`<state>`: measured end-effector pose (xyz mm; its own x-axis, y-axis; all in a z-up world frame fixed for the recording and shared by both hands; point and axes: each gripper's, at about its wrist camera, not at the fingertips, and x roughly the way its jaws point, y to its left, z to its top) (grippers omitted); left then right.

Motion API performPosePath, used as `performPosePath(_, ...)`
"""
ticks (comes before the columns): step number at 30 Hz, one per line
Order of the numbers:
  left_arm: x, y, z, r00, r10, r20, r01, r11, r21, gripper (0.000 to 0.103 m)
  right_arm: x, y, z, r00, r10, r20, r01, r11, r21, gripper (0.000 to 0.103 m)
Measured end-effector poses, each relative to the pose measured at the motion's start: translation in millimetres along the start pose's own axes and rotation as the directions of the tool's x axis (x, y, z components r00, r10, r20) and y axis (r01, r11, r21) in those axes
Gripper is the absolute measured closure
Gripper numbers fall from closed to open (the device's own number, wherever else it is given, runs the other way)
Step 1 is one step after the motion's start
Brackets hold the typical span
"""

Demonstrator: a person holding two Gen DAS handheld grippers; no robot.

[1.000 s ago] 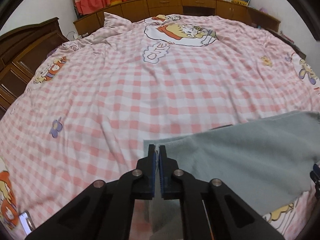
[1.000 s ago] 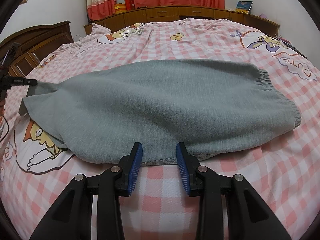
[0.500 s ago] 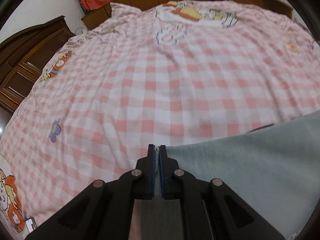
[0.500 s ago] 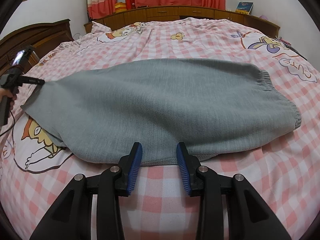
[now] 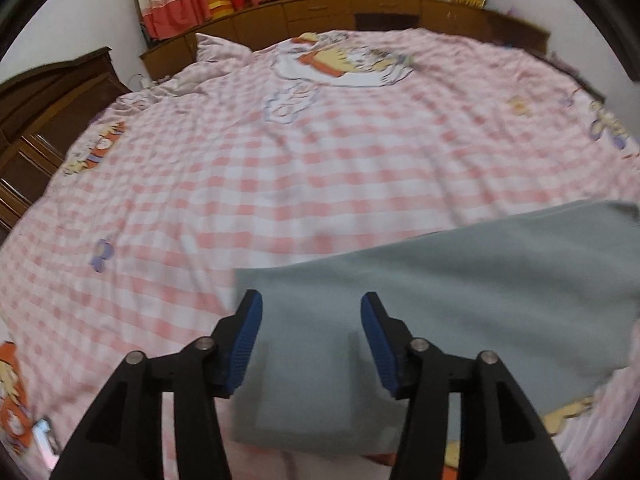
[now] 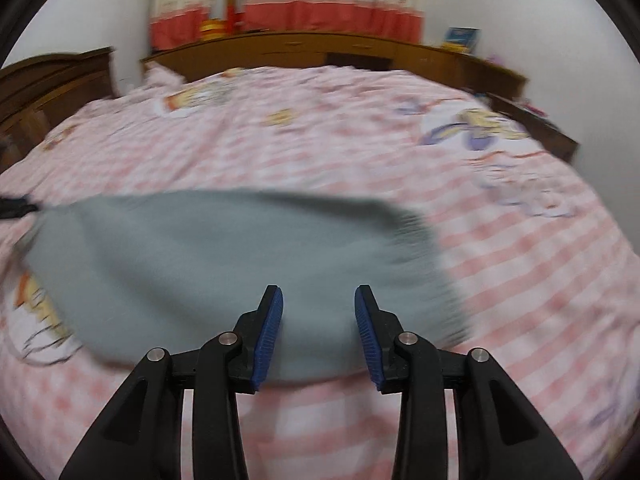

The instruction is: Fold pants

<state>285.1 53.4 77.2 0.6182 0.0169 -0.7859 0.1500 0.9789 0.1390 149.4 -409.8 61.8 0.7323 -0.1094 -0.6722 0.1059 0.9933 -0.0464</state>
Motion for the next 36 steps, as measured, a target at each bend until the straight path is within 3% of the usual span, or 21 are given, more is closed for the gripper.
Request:
performPosePath(2, -1, -9, -2, 0.999, -0.035, -0.002, 0.035, 0.999, -0.014, 0.046, 12, -31, 13, 1.0, -0.004, -0.006, 0.004, 0.998, 0.063, 0.054)
performPosePath(7, 9, -33, -13, 0.997, -0.071, -0.043, 0.07, 0.997, -0.024, 0.046, 51, -70, 34, 0.999, 0.011, -0.048, -0.005, 0.992, 0.124, 0.054)
performPosePath(11, 16, -38, -22, 0.991, -0.113, -0.078, 0.109, 0.993, -0.052, 0.046, 80, -81, 39, 0.996, 0.057, -0.069, -0.047, 0.99, 0.13, 0.054)
performPosePath(16, 16, -42, -24, 0.994, -0.078, -0.073, 0.076, 0.997, -0.03, 0.046, 105, -79, 38, 0.993, 0.077, -0.093, -0.061, 0.985, 0.162, 0.054)
performPosePath(20, 11, -42, -22, 0.995, -0.089, -0.052, 0.088, 0.996, -0.035, 0.046, 95, -80, 35, 0.997, 0.071, -0.014, -0.066, 0.977, 0.205, 0.055)
performPosePath(28, 16, -46, -21, 0.994, -0.091, -0.062, 0.089, 0.995, -0.038, 0.046, 95, -66, 40, 1.0, -0.016, -0.007, 0.016, 0.995, 0.098, 0.055)
performPosePath(31, 19, -48, -23, 0.995, -0.08, -0.061, 0.079, 0.997, -0.026, 0.046, 96, -60, 44, 0.998, -0.064, -0.025, 0.065, 0.998, 0.006, 0.055)
performPosePath(36, 26, -47, -26, 0.995, -0.084, -0.062, 0.082, 0.996, -0.037, 0.042, 98, -47, 47, 0.997, -0.062, -0.049, 0.057, 0.993, -0.103, 0.055)
